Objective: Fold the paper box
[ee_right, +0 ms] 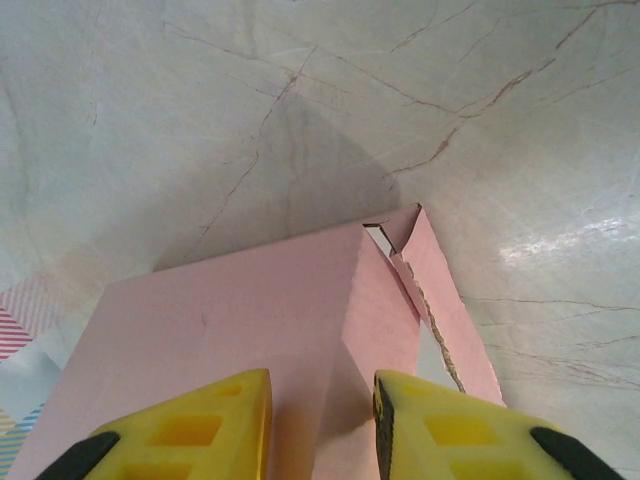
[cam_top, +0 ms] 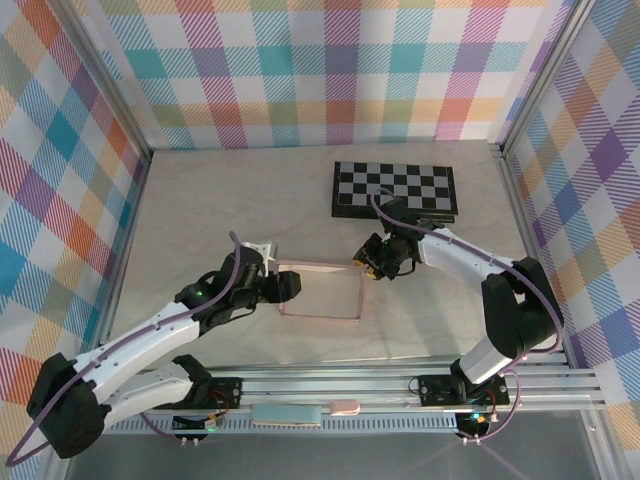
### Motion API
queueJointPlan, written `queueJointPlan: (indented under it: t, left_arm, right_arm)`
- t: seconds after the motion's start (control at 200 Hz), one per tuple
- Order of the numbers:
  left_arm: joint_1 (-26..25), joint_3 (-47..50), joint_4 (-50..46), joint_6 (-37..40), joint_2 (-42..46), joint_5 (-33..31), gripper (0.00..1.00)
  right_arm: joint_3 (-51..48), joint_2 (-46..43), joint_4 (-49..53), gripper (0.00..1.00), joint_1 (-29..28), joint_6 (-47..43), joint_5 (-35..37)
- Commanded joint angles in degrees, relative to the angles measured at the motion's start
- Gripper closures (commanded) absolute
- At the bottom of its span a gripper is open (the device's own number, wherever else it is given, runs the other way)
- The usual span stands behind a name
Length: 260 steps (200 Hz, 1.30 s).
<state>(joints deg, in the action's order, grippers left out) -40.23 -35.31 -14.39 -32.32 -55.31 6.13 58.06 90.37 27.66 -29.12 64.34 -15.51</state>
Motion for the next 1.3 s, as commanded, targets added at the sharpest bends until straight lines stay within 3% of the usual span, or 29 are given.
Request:
queueJointPlan:
  t: [0.0,0.105,0.175,0.26,0.38,0.465,0.735,1.18,1.295]
  left_arm:
    - [-0.9,-4.92,-4.79,-2.12,2.82,5.3,0.41]
    - [-0.84,-10.61,-11.41,-4.36,3.88,4.55,0.41]
    - [-0.39,-16.0,-19.11,-5.6,4.42,-1.87,0.38]
    - [4.84,-22.6,-28.47,-7.85,2.16,-6.45,0.41]
    - [17.99,-28.15,-34.29,-11.22,-6.82,4.07,0.46]
    - [21.76,-29.32,-33.23,-12.95,-12.73,11.25,0.5]
    - [21.91,-28.02,-24.04,-18.82,-23.73,19.54,0.52]
    - [19.78,-22.16,-17.12,-21.95,-28.19,22.08,0.51]
    - [19.14,-21.36,-15.65,-22.6,-28.43,22.06,0.56]
  right_arm:
    - [-0.05,0.55,-0.93,0.68,-0.49,1.13,-0.31]
    - [0.04,0.64,-0.78,0.68,-0.53,1.14,-0.16]
    - [0.12,0.62,-0.67,0.68,-0.58,1.06,-0.14]
    - [0.25,0.7,-0.67,0.69,-0.58,1.04,-0.14]
    - [0.52,0.96,-0.62,0.69,-0.72,1.05,-0.18]
    - [0.72,1.13,-0.46,0.69,-0.67,0.97,-0.16]
    - [0.82,1.15,-0.94,0.69,-0.84,1.0,-0.31]
    - [0.39,1.52,-1.93,0.7,-1.02,1.32,-0.64]
    - [0.48,1.73,-2.26,0.7,-1.2,1.32,-0.82]
